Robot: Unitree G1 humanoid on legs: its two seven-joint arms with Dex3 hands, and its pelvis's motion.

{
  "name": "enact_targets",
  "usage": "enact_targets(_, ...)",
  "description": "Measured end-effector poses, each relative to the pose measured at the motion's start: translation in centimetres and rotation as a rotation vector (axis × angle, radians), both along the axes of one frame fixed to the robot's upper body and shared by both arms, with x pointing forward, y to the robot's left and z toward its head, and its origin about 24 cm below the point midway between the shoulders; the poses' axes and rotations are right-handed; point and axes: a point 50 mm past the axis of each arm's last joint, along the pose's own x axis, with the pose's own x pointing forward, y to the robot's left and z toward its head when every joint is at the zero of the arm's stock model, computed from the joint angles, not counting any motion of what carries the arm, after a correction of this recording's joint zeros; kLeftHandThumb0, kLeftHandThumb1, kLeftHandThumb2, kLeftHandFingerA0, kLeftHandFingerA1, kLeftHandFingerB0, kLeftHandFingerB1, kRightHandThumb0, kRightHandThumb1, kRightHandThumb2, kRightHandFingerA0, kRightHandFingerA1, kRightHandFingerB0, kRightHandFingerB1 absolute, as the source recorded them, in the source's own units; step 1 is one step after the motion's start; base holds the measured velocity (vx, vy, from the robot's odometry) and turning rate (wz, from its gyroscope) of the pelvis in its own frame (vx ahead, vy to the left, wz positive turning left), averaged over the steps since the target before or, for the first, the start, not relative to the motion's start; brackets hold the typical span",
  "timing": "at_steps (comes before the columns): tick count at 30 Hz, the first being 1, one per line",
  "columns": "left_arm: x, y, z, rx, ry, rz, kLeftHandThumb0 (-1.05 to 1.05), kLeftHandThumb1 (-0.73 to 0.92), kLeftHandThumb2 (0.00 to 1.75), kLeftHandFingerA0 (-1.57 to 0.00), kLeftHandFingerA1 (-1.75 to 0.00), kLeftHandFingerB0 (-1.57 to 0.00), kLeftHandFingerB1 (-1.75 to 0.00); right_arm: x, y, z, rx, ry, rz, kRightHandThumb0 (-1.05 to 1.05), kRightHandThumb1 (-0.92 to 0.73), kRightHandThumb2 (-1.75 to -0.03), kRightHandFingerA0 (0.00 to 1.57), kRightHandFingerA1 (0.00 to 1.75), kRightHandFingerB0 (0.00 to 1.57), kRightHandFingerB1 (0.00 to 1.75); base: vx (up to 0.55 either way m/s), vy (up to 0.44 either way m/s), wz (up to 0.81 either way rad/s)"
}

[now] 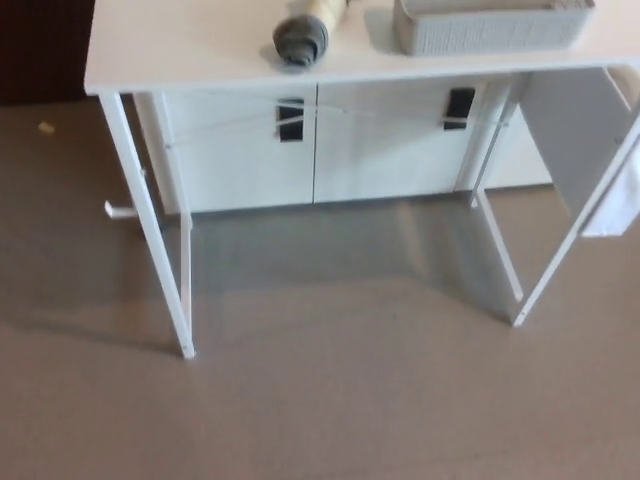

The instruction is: The robot walks towards a desk on which a shovel is kept on the left hand side and a container is kept on the right hand side. The robot picks up the shovel using its left hand and places it in the container.

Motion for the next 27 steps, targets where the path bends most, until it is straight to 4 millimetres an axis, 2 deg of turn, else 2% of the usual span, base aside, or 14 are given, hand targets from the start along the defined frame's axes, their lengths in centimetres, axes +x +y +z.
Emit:
enact_targets(3,-0.10,0.02,-0.02,0.002,0.004,0.000,-0.25,0.59,0.58,-0.42,-0.40,-0.34,-0.35,-0.04,0.03,0.12,-0.002,-0.003,0.003,-0.52,-0.34,-0.76,0.91,0.67,0.56,0.57,0.21,0.094,0.10)
enact_targets(5,-0.21,0.04,-0.04,0.003,0.008,0.000,-0.25,0.59,0.58,-0.43,-0.40,-0.35,-0.35,-0.05,0.04,0.16,-0.003,-0.004,0.003,-0.55,-0.36,-0.74,0.93,0.64,0.60,0.57,0.18,0.027,0.06)
enact_targets(9,-0.54,0.06,-0.10,0.004,0.017,0.002,-0.24,0.58,0.56,-0.44,-0.39,-0.34,-0.35,-0.10,0.05,0.14,-0.002,-0.003,0.002,-0.46,-0.33,-0.76,0.89,0.68,0.56,0.58,0.27,-0.063,0.10)
enact_targets(10,-0.58,0.06,-0.11,0.004,0.018,0.002,-0.24,0.58,0.56,-0.45,-0.40,-0.35,-0.35,-0.11,0.04,0.14,-0.002,-0.003,0.002,-0.54,-0.35,-0.75,0.92,0.66,0.58,0.57,0.36,-0.137,0.29)
enact_targets(13,-0.02,-0.18,-0.08,0.002,-0.001,-0.007,-0.23,0.57,0.56,-0.46,-0.40,-0.36,-0.35,0.14,-0.15,0.30,-0.012,-0.014,0.008,-0.56,-0.36,-0.74,0.93,0.65,0.59,0.57,0.38,-0.228,0.25)
enact_targets(19,-0.38,-0.23,-0.41,-0.003,0.012,0.003,-0.23,0.58,0.58,-0.47,-0.41,-0.37,-0.36,0.23,-0.13,0.34,-0.015,-0.016,0.012,-0.55,-0.36,-0.75,0.93,0.66,0.59,0.57,0.26,-0.043,-0.08)
enact_targets(20,-0.45,-0.24,-0.44,-0.004,0.014,0.004,-0.21,0.58,0.57,-0.46,-0.40,-0.36,-0.35,0.15,-0.13,0.34,-0.015,-0.014,0.012,-0.46,-0.43,-0.54,0.96,0.51,0.65,0.46,0.23,0.111,-0.24)
enact_targets(21,-0.49,-0.25,-0.46,-0.004,0.015,0.004,-0.21,0.58,0.57,-0.46,-0.40,-0.36,-0.36,0.07,-0.12,0.32,-0.015,-0.011,0.012,-0.53,-0.35,-0.76,0.92,0.66,0.60,0.59,0.28,0.144,-0.17)
enact_targets(27,-0.24,-0.69,-0.46,-0.006,-0.001,-0.003,-0.21,0.61,0.57,-0.44,-0.39,-0.34,-0.34,0.04,-0.03,0.02,-0.003,-0.008,0.009,-0.49,-0.32,-0.77,0.87,0.68,0.55,0.57,0.42,0.223,-0.22)
